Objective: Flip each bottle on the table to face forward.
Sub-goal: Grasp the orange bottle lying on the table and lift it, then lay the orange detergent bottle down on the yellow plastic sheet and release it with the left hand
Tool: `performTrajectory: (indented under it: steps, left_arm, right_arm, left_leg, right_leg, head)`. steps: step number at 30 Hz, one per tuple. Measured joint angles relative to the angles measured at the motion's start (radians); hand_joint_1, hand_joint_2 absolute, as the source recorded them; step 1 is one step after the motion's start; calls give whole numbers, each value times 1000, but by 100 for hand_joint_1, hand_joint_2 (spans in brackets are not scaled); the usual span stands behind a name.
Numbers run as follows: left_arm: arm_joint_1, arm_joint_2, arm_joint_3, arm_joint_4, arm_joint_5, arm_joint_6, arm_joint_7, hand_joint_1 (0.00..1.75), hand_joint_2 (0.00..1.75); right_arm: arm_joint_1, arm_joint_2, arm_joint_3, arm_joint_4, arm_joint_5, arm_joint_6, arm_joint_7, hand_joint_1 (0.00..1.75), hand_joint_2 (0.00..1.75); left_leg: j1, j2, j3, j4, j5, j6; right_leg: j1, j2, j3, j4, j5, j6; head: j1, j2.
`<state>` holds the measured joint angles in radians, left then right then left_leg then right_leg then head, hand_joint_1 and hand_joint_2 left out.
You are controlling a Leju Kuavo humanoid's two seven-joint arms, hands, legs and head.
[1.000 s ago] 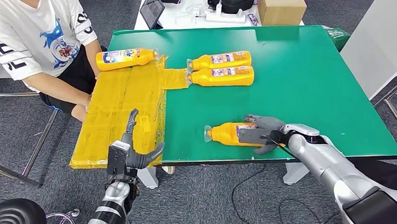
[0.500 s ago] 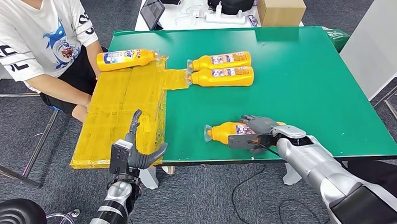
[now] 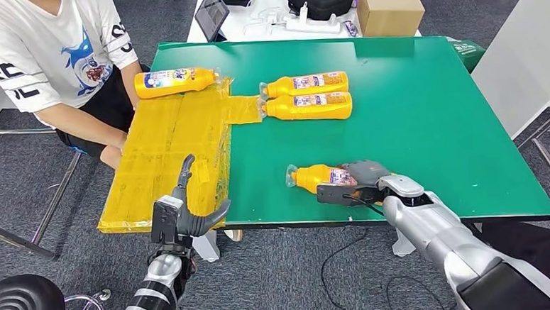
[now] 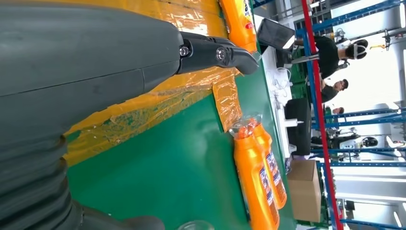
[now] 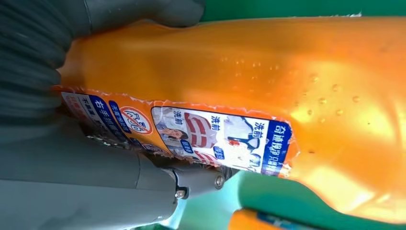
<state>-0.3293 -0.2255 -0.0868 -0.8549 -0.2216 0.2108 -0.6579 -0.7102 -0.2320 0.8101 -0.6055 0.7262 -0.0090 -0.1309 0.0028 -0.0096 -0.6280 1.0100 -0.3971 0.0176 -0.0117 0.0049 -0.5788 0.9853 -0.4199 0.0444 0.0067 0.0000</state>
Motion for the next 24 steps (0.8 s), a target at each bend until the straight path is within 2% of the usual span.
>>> performTrajectory:
  steps: [3,6,10,12,15,20,24]
  left_arm:
    - [14,0,1,-21,-5,2,6,0,175]
    - [30,0,2,-45,-5,3,12,0,175]
    - [45,-9,3,-74,35,-29,33,0,175]
    - [47,-17,0,-87,73,-65,54,0,175]
    - [46,-22,-14,-106,133,-124,86,0,175]
    - [41,-24,-46,-137,221,-232,125,0,175]
    - [38,-23,-70,-159,289,-326,151,0,175]
  right_arm:
    - [56,-4,-69,-77,-6,-71,14,175,175]
    - [135,24,-189,-196,2,-228,-7,175,175]
    - [257,122,-378,-412,-23,-528,-145,175,175]
    - [311,176,-458,-526,-50,-633,-230,175,175]
    - [376,246,-564,-670,-69,-683,-336,175,175]
    - [443,334,-704,-806,-90,-690,-489,175,175]
    - [469,369,-753,-853,-128,-689,-524,175,175]
  left_leg:
    - [0,0,-2,0,0,0]
    - [0,0,-3,0,0,0]
    - [1,0,-5,0,0,0]
    - [2,-1,-6,0,0,-1]
    - [2,-1,-7,-1,0,-1]
    - [0,0,-7,-1,0,0]
    - [0,0,-7,-1,0,0]
  right_leg:
    - [0,0,-1,0,0,0]
    - [1,0,-3,0,0,0]
    - [2,0,-7,0,0,0]
    - [2,-1,-8,1,-1,0]
    - [2,-2,-8,1,-1,-1]
    - [0,-2,-8,0,0,0]
    - [0,-2,-8,0,0,0]
  head:
    - [0,0]
    - [0,0]
    - [0,0]
    - [0,0]
    - [0,0]
    - [0,0]
    - [0,0]
